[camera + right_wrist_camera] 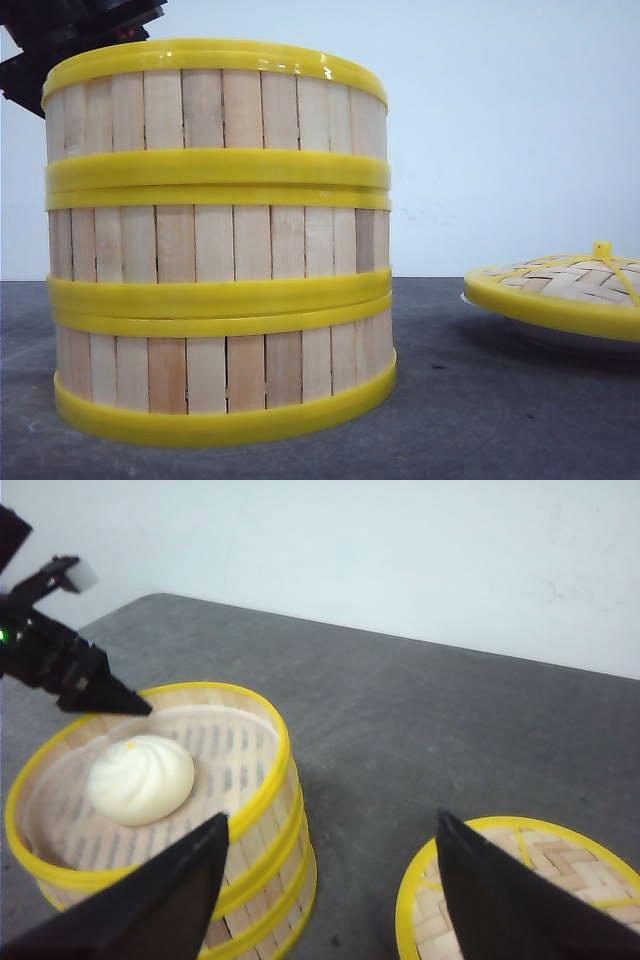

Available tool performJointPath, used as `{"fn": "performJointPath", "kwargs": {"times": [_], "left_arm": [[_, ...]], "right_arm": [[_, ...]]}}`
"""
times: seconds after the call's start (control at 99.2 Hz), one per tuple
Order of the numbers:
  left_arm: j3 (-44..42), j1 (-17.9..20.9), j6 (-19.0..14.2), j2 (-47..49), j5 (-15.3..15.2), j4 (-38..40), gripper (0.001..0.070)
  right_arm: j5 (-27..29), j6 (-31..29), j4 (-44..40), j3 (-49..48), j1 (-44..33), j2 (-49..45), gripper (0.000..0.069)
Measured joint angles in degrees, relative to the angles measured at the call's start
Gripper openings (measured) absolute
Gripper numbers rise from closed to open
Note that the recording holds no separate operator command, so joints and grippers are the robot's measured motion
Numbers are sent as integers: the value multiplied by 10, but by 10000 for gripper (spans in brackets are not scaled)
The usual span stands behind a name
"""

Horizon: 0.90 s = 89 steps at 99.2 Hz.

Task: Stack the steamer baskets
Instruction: 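Lower the basket onto the stack and open the left gripper, then lower the right gripper onto the center knob of the woven lid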

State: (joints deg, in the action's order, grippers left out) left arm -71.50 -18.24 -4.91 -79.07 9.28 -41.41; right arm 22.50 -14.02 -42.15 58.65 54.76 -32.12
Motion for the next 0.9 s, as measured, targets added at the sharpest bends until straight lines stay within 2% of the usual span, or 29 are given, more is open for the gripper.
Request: {"fn": "performJointPath", "kwargs": {"times": [0.192,0.403,0.534,0.605,0.716,0.897], "left_arm": [[2,-1,-22,20,-20,51,240],[2,0,-29,152,-78,135,240],[1,0,-29,233,-107,138,240],[1,0,-28,273,-111,132,240],[1,0,-25,332,-111,111,240],[1,0,-21,407,-105,40,240]], "right_arm": [[1,-25,-31,0,0,0,442],[59,-53,-60,0,-1,-26,458],[76,-60,-64,0,-17,-61,458],[75,-62,-64,0,-36,-86,458],[58,-64,-54,0,-80,-133,458],[-23,-55,-1,0,-183,-224,458]]}}
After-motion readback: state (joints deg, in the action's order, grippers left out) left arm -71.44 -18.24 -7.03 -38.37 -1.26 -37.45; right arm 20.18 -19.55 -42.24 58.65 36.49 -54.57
